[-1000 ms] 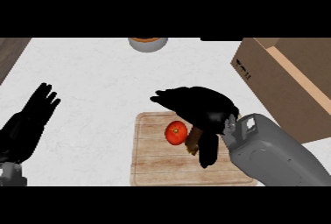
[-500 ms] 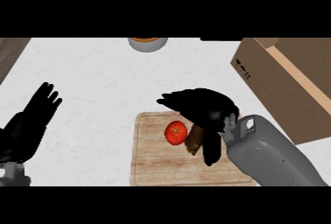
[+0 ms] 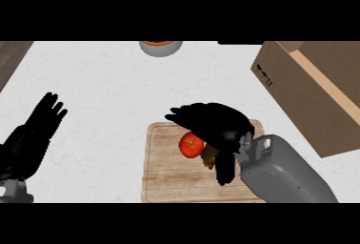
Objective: Pick the tomato from the cutting board and place it in the cardboard box
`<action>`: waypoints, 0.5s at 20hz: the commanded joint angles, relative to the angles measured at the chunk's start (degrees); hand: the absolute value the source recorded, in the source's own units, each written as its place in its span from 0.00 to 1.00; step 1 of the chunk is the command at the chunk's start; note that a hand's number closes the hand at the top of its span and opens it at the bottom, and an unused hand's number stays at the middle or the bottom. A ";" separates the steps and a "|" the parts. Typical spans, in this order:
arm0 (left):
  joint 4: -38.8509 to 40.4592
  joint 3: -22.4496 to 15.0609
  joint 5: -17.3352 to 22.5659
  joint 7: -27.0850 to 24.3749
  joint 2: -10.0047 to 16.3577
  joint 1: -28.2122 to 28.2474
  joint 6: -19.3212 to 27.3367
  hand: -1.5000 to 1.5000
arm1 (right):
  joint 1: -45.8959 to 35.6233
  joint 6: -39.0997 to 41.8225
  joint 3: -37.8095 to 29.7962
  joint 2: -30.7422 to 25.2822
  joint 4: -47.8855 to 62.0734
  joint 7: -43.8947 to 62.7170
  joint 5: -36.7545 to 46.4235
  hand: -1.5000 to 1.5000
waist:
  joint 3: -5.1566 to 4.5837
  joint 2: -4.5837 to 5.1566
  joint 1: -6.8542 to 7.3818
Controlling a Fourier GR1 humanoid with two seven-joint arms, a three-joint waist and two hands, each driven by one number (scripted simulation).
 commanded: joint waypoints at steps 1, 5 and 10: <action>-1.52 1.10 -0.17 2.29 0.10 -0.03 -0.48 0.50 | 1.64 -4.12 3.03 1.39 3.53 -5.97 7.74 0.00 | 0.01 0.05 0.16; -1.42 1.42 -1.45 1.57 -0.74 0.00 -0.83 0.50 | -1.76 1.94 0.11 6.48 2.97 1.86 7.50 0.00 | -0.01 -0.04 0.05; 1.23 2.35 -2.21 0.12 -1.85 -0.08 -2.62 0.50 | -1.61 3.12 -1.41 7.18 5.99 -2.41 11.14 0.00 | -0.01 0.01 0.03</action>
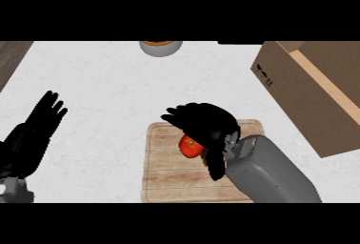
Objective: Pick the tomato from the cutting board and place it in the cardboard box
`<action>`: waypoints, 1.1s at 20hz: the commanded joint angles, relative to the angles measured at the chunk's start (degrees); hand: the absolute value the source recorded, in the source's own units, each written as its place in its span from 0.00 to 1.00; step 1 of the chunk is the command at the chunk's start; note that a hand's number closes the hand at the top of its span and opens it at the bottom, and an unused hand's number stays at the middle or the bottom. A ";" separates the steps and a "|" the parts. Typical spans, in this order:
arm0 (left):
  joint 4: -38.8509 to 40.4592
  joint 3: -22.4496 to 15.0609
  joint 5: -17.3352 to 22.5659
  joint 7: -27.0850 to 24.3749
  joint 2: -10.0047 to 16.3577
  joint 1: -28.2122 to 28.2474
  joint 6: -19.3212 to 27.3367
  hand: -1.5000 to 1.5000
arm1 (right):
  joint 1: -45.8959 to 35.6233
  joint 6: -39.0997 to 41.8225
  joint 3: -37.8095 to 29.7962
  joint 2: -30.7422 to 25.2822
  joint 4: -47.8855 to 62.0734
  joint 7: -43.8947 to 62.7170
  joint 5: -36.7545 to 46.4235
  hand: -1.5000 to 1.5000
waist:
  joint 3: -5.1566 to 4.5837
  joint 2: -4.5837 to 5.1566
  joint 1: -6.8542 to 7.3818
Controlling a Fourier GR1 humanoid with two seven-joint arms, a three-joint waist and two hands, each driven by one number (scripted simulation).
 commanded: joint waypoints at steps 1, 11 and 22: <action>1.27 -1.03 -2.99 0.17 -2.26 -2.67 2.31 0.50 | 0.42 -2.37 1.67 1.48 4.66 -3.20 5.20 0.00 | 0.00 0.06 -0.02; -0.92 3.21 -0.51 1.98 -0.95 -0.62 -2.18 0.50 | 6.08 -2.37 3.17 5.14 2.54 -1.52 12.63 0.00 | 0.00 -0.02 -0.03; -0.84 1.87 -3.88 2.74 -4.00 -1.95 -1.29 0.50 | 1.47 -1.04 -0.69 7.12 12.41 -7.52 18.19 0.00 | 0.00 0.02 0.07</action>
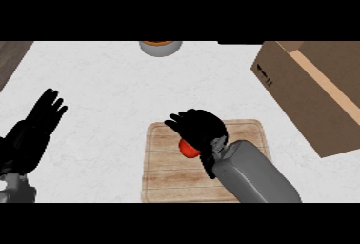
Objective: Pick the tomato from the cutting board and place it in the cardboard box
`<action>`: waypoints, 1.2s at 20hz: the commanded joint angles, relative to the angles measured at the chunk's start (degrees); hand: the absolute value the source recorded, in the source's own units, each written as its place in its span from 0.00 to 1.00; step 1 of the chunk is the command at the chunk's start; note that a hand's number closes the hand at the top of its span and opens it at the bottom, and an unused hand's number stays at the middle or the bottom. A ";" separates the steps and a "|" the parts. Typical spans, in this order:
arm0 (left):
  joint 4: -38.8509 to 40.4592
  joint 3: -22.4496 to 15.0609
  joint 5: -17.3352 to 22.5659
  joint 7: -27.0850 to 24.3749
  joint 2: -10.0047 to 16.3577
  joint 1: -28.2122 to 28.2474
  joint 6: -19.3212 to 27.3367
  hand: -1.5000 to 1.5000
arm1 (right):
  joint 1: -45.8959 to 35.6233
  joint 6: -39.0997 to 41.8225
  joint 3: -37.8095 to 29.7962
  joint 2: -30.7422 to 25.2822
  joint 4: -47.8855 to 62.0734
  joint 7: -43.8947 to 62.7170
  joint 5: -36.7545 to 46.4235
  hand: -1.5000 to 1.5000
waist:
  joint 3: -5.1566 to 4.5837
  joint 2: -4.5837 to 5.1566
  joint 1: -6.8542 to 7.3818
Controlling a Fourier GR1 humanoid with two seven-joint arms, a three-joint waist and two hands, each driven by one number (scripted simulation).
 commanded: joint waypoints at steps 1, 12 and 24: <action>-3.02 0.65 0.25 0.46 -0.59 2.33 -0.99 0.50 | 0.40 1.15 -0.40 2.06 0.51 1.23 1.02 0.00 | 0.00 -0.04 0.08; 3.14 3.19 0.36 -0.75 0.20 -1.84 -3.59 0.50 | 0.89 -6.25 1.62 2.12 7.81 -3.07 4.72 0.00 | 0.00 0.05 0.06; 1.15 2.10 -1.97 -1.10 -2.81 -0.22 -2.09 0.50 | -0.19 -14.92 2.87 2.14 11.51 -10.78 6.89 1.00 | 0.00 0.03 0.12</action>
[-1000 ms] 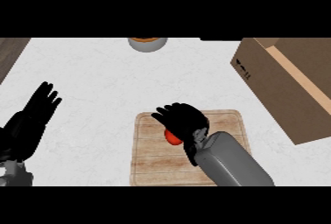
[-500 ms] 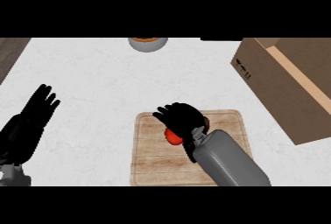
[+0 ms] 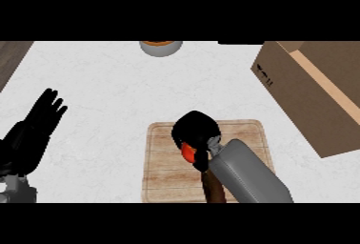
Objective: Pick the tomato from the cutting board and place it in the cardboard box
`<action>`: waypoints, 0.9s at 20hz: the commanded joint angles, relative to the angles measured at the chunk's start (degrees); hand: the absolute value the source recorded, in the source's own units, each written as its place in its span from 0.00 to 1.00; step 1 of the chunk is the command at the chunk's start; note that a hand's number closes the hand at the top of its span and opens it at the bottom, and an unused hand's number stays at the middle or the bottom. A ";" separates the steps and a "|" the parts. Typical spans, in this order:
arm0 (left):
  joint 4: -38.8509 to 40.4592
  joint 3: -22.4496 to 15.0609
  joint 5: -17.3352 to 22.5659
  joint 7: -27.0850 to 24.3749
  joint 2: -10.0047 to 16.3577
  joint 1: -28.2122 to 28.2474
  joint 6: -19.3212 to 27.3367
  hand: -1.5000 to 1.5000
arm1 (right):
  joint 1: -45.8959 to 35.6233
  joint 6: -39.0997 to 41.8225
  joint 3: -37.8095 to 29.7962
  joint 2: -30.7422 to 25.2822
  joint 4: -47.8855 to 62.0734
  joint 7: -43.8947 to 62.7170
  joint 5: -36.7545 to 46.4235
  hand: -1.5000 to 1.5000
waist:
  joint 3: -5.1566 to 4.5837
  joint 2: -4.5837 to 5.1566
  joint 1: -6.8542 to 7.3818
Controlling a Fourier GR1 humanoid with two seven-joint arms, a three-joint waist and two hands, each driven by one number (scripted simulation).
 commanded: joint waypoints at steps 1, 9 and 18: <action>-0.52 1.48 1.41 1.38 1.58 -0.17 -1.32 0.50 | -0.88 -3.12 -4.04 0.51 3.06 3.77 -0.34 1.00 | 0.00 0.03 0.11; 2.41 0.88 0.16 -1.71 0.90 0.05 -1.73 0.50 | -4.92 -11.61 -25.95 -2.00 12.46 23.10 -0.82 1.00 | -0.01 0.42 0.15; 2.09 2.08 0.50 -3.22 0.60 2.37 -2.73 0.50 | -9.47 -20.04 -25.44 -3.38 13.76 24.21 3.76 1.00 | -0.01 0.01 -0.09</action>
